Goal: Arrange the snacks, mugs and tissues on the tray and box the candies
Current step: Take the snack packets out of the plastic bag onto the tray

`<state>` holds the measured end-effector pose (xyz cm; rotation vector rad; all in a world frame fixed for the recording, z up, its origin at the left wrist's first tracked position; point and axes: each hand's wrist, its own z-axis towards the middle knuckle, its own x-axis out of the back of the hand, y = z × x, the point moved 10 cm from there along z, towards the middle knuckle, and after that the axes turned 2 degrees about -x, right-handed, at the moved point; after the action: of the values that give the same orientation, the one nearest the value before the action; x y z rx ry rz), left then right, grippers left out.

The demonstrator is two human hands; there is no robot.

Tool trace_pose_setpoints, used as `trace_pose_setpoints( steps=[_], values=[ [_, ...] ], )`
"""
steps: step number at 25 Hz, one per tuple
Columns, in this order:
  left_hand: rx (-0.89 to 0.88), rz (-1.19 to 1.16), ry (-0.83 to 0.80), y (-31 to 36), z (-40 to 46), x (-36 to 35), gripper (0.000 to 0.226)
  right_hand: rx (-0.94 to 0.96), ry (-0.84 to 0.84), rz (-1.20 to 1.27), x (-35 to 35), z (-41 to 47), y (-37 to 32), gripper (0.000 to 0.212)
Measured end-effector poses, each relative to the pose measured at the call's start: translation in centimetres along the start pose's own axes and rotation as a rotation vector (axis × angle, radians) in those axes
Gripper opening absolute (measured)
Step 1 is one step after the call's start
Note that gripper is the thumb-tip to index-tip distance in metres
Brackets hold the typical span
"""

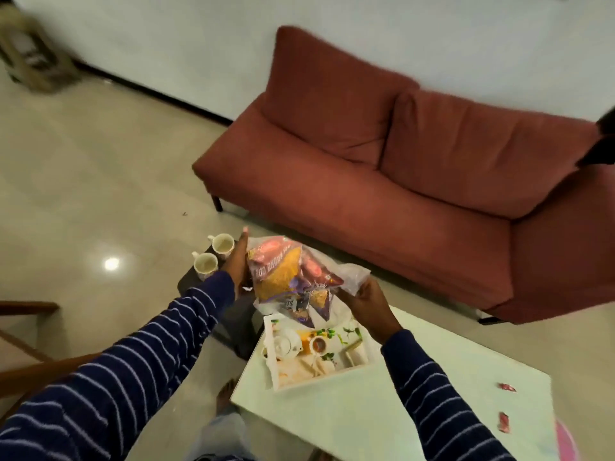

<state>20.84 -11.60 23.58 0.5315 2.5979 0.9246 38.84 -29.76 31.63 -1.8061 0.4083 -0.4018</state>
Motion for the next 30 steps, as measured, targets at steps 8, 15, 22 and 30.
trace_pose_setpoints(
  steps=[8,15,22,30],
  values=[
    [-0.147,0.190,-0.368,0.7,-11.6,-15.6,0.041,0.220,0.031,-0.144,11.8,-12.3,-5.4,0.038],
    [-0.652,0.111,-0.079,5.3,-20.1,-21.1,0.046,0.308,0.044,-0.059,17.3,-16.5,-6.8,0.031],
    [-0.884,0.097,-0.099,10.1,-27.0,-22.2,0.046,0.343,0.087,0.209,19.4,-17.5,-9.6,0.030],
    [-1.236,0.179,-0.290,14.1,-33.1,-23.0,0.045,0.394,0.424,-0.324,18.7,-16.1,-16.8,0.053]
  ],
)
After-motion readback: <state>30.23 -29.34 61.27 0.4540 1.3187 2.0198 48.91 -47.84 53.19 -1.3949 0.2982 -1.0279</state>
